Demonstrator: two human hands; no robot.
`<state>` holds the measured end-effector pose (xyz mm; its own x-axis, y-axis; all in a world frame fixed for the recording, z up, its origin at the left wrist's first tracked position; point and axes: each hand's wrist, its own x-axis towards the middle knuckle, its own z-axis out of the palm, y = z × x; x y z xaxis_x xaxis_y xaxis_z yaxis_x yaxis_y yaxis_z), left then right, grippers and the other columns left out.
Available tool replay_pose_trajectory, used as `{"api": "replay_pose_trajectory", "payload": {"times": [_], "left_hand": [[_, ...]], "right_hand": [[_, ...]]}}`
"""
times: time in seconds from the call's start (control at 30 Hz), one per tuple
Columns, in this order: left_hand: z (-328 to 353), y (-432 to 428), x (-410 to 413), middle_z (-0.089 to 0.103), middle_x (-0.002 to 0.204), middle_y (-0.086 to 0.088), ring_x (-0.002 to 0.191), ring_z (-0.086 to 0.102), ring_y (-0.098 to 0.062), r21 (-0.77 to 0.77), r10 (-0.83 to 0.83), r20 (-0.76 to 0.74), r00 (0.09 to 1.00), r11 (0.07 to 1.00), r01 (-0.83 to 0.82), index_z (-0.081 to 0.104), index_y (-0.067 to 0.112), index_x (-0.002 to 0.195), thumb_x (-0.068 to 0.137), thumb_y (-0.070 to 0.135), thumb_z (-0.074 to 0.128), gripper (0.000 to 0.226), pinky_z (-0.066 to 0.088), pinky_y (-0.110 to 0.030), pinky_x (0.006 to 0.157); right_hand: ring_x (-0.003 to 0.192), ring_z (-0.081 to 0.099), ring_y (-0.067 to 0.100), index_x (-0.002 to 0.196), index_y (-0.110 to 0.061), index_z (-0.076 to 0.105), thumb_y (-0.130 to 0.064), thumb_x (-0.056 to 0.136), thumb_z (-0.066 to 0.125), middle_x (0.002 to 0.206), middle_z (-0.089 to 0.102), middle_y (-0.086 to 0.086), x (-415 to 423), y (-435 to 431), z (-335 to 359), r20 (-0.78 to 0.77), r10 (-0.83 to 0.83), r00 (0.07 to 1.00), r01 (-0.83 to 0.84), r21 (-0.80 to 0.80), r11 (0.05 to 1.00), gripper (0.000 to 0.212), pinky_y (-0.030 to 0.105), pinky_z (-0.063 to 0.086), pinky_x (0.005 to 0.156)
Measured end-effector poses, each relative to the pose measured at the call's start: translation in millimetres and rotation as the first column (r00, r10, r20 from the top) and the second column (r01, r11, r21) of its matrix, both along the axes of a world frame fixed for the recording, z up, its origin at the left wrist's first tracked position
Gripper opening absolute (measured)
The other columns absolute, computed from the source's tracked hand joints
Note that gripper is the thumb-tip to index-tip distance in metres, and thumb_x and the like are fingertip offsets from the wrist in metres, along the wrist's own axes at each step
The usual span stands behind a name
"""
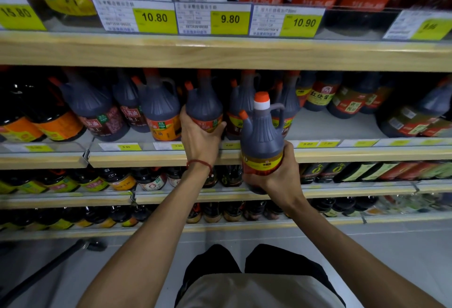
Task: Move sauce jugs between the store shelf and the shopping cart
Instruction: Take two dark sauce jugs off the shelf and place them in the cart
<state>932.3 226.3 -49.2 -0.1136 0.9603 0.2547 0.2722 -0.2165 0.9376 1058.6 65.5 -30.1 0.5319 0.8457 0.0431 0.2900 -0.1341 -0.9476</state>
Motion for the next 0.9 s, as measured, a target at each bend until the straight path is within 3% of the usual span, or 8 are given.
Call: {"api": "replay_pose_trajectory", "payload": {"times": [0.2,0.33,0.5,0.6,0.67,0.73,0.83,0.9], "left_hand": [[5,-4,-6,0.064,0.135,-0.007,0.12,0.063,-0.024,-0.002,0.008,-0.042,0.999,1.0,-0.008,0.04,0.019,0.148,0.065,0.028,0.094,0.1,0.055,-0.035,0.097],[1,-17,-12,0.06,0.142,-0.007,0.129,0.058,-0.023,0.001,0.027,-0.078,0.997,1.0,-0.027,0.039,0.018,0.154,0.072,0.026,0.09,0.097,0.051,-0.037,0.106],[3,-47,-24,0.057,0.14,-0.009,0.129,0.056,-0.023,0.09,0.032,0.017,0.999,0.995,-0.034,0.05,0.008,0.143,0.082,0.004,0.074,0.066,0.05,-0.043,0.105],[22,-65,-27,0.063,0.124,-0.007,0.114,0.064,-0.018,-0.003,-0.151,0.092,0.984,0.988,0.152,0.059,0.009,0.129,0.082,0.004,0.067,0.048,0.056,-0.042,0.096],[37,-69,-28,0.071,0.118,-0.001,0.112,0.067,-0.017,-0.228,-0.41,0.171,0.896,0.868,0.44,0.065,0.019,0.122,0.077,0.019,0.067,0.044,0.055,-0.049,0.097],[52,-72,-27,0.075,0.115,0.001,0.114,0.068,-0.021,-0.374,-0.603,0.252,0.757,0.661,0.651,0.07,0.025,0.117,0.072,0.035,0.069,0.046,0.052,-0.055,0.102],[68,-86,-19,0.074,0.12,0.001,0.117,0.067,-0.021,-0.441,-0.711,0.339,0.617,0.459,0.771,0.065,0.027,0.127,0.073,0.043,0.077,0.057,0.052,-0.049,0.104],[77,-98,-8,0.072,0.125,0.003,0.117,0.067,-0.016,-0.449,-0.746,0.291,0.599,0.446,0.774,0.06,0.025,0.136,0.078,0.042,0.081,0.064,0.054,-0.043,0.103]], "right_hand": [[0.077,0.068,0.002,0.118,-0.013,0.045,0.005,0.055,0.095,0.097,0.066,-0.005,-2,4,0,0.003,0.014,1.0,-0.013,-0.015,1.0,0.082,0.02,0.056,0.06],[0.077,0.067,-0.001,0.117,-0.012,0.045,0.008,0.055,0.094,0.097,0.065,-0.006,-8,2,0,-0.016,0.019,1.0,-0.019,-0.016,1.0,0.082,0.018,0.055,0.06],[0.08,0.068,0.0,0.118,-0.015,0.044,0.003,0.053,0.097,0.101,0.066,-0.005,-18,-3,9,-0.037,-0.006,0.999,0.004,-0.047,0.999,0.085,0.019,0.056,0.063],[0.081,0.071,0.011,0.121,-0.012,0.045,0.0,0.053,0.098,0.102,0.069,0.001,-22,-9,18,-0.093,-0.036,0.995,0.03,-0.067,0.997,0.087,0.031,0.06,0.065],[0.084,0.071,0.013,0.125,-0.01,0.045,-0.001,0.055,0.098,0.105,0.07,0.004,-21,-14,25,-0.135,-0.05,0.99,0.041,-0.068,0.997,0.088,0.03,0.061,0.067],[0.087,0.072,0.013,0.126,-0.01,0.047,-0.002,0.057,0.098,0.107,0.07,0.004,-21,-21,34,-0.177,-0.07,0.982,0.06,-0.061,0.996,0.086,0.028,0.059,0.07],[0.088,0.075,0.015,0.126,-0.011,0.05,0.007,0.064,0.093,0.104,0.073,0.004,-14,-31,41,-0.25,-0.071,0.966,0.06,-0.049,0.997,0.077,0.029,0.06,0.072],[0.092,0.074,0.013,0.129,-0.01,0.049,0.006,0.067,0.092,0.108,0.072,0.005,-3,-38,44,-0.269,-0.045,0.962,0.03,-0.06,0.998,0.077,0.029,0.06,0.074]]}}
